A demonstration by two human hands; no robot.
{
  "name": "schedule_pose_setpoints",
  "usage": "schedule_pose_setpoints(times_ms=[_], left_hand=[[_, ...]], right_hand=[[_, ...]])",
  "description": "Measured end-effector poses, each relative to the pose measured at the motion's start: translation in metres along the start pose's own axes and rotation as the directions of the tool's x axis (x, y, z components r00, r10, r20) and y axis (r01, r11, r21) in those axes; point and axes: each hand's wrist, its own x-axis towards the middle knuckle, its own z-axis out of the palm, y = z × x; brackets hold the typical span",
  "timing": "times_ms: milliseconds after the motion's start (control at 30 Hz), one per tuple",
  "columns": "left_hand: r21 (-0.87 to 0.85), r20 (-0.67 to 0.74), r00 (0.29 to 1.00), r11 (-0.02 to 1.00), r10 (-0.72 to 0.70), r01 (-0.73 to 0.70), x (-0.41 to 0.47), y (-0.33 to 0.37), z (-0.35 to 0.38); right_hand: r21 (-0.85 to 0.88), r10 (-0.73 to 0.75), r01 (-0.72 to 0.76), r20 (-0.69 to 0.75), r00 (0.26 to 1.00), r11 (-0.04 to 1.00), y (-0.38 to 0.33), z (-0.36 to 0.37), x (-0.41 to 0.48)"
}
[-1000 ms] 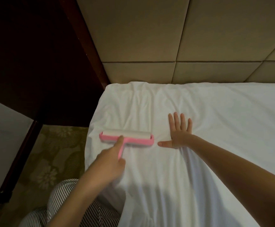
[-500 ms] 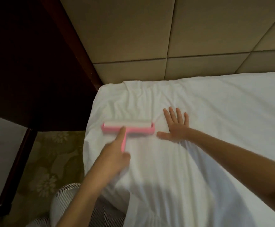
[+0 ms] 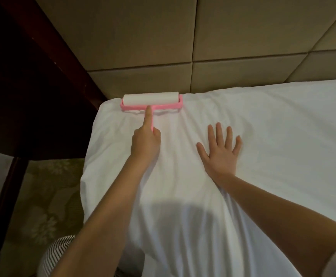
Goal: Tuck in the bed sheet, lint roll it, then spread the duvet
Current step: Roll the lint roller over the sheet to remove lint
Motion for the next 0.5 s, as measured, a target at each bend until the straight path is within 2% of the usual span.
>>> schedule_pose_setpoints(times_ms=[100,167,233,267,367,433,500], left_hand=[[0.127,0.139,0.987,0.990,-0.083,0.065,-0.053,0.002,-0.012],[0.277,0.286,0.951,0.960,-0.115,0.033,-0.104,0.000,-0.031],[0.339,0.422,0.893,0.941,-0.157,0.005,-0.129,0.000,-0.047],[0.355,0.447,0.879,0.935,-0.164,-0.006,-0.123,0.002,-0.053],[0.361,0.369,0.925,0.931,-0.095,-0.049,-0.065,0.011,-0.051],[0.327,0.305,0.952,0.941,-0.020,-0.085,-0.018,0.022,-0.040],[0.264,0.265,0.964,0.962,-0.009,-0.064,0.015,0.037,-0.029]], right_hand=[[-0.007,0.008,-0.009,-0.021,1.000,1.000,-0.001,0.003,0.000],[0.005,0.017,-0.017,-0.035,0.999,1.000,-0.001,0.004,0.000],[0.022,0.027,-0.026,-0.047,0.999,0.999,-0.004,0.002,-0.001],[0.030,0.031,-0.030,-0.051,0.998,0.999,-0.005,0.002,-0.001],[0.028,0.035,-0.033,-0.061,0.998,0.999,-0.005,0.003,-0.001],[0.029,0.034,-0.032,-0.071,0.997,0.999,-0.004,0.003,-0.001],[0.039,0.035,-0.033,-0.070,0.997,0.999,-0.004,0.004,-0.001]])
